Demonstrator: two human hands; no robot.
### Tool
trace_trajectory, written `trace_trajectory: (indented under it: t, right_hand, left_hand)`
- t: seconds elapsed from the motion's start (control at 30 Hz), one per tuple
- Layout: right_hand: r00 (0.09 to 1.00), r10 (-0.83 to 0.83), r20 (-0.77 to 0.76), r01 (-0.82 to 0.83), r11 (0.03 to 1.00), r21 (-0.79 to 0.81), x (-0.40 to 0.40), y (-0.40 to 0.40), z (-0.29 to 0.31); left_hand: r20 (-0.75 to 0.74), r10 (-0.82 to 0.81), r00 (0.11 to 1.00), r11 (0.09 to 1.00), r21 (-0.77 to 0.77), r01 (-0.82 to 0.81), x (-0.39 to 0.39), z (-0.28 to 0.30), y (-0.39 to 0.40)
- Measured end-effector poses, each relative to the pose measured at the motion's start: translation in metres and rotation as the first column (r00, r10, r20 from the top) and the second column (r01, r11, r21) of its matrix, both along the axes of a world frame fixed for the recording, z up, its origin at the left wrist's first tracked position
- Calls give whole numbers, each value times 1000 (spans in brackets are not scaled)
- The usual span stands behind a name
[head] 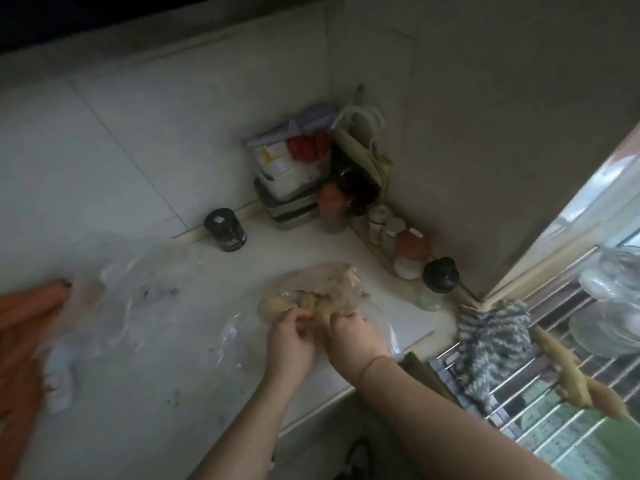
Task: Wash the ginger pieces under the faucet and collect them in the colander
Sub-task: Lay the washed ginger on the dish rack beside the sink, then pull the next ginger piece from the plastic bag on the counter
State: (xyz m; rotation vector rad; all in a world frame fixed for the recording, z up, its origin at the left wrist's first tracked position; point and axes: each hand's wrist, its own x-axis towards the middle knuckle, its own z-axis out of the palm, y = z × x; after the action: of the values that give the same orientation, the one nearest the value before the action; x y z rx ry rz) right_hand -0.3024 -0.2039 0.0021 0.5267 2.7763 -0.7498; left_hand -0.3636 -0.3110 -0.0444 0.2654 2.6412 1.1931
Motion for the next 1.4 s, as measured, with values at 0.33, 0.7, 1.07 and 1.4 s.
trace_trajectory:
  t: [0.33, 0.7, 1.07, 1.4]
  right_hand:
    - [992, -122, -9, 123, 989, 78, -25, -18, -29]
    - [872, -459, -172, 418, 879, -227, -11, -20, -6]
    - [708, -706, 0, 293, 294, -910, 42, -30, 10]
    - [757, -652, 42, 131, 89, -987, 147, 67, 10]
  left_hand:
    - [417, 99, 903, 975, 138, -171, -26, -19, -6]
    - [605, 85, 791, 850, 370, -374, -33, -2, 3]
    - [626, 93, 774, 658, 545, -520, -6, 22, 5]
    - [293, -340, 894, 739, 671, 61, 81, 55, 70]
